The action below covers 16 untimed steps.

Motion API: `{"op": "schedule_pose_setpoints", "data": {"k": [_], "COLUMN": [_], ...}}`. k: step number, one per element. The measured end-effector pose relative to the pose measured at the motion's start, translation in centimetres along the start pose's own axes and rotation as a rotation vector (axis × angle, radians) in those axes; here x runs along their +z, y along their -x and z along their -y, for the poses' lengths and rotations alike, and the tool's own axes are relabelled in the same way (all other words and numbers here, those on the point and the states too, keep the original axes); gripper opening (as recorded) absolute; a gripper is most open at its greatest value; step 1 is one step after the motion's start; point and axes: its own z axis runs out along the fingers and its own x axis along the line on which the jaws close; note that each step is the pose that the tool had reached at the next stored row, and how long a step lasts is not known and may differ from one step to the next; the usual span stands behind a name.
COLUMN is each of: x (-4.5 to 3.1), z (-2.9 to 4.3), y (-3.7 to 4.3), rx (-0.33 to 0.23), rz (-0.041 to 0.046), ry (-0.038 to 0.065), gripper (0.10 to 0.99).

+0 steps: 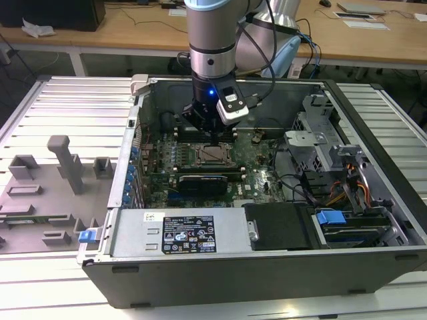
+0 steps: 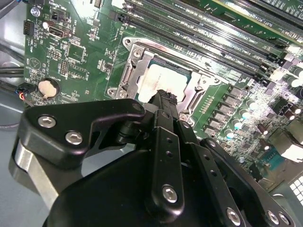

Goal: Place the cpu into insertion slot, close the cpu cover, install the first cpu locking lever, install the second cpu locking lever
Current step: 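Install the second cpu locking lever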

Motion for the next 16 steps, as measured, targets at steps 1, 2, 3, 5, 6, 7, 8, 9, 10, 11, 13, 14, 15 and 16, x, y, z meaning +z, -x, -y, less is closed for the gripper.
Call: {"op": "schedule_pose_setpoints", "data": {"k": [1,2,3,5,6,7,8,9,10,11,13,14,15,16], "x": [0.0,-0.01,-0.02,-0.03,-0.03,-0.04,-0.04,-0.06,-0.05,-0.06,-0.08,-0.09,-0.09,-0.09], "z": [0.0,0.0,0.0,0.0,0.0,0.0,0.0,0.08,0.18,0.52,1.93,2.25,2.47,2.6], "y": [0.0,0.0,0.0,0.0,0.0,0.0,0.0,0.01,0.03,0.08,0.29,0.34,0.37,0.39], "rx": [0.0,0.0,0.0,0.0,0.0,0.0,0.0,0.0,0.0,0.0,0.0,0.0,0.0,0.0], "rz": [0.0,0.0,0.0,0.0,0.0,0.0001,0.0,-0.0002,-0.0001,0.0,0.0,0.0,0.0,0.0], "ry": [0.0,0.0,0.0,0.0,0.0,0.0,0.0,0.0,0.0,0.0,0.0,0.0,0.0,0.0], "gripper": [0.106,0.106,0.106,0.106,0.106,0.106,0.106,0.106,0.106,0.106,0.106,0.106,0.106,0.106]}}
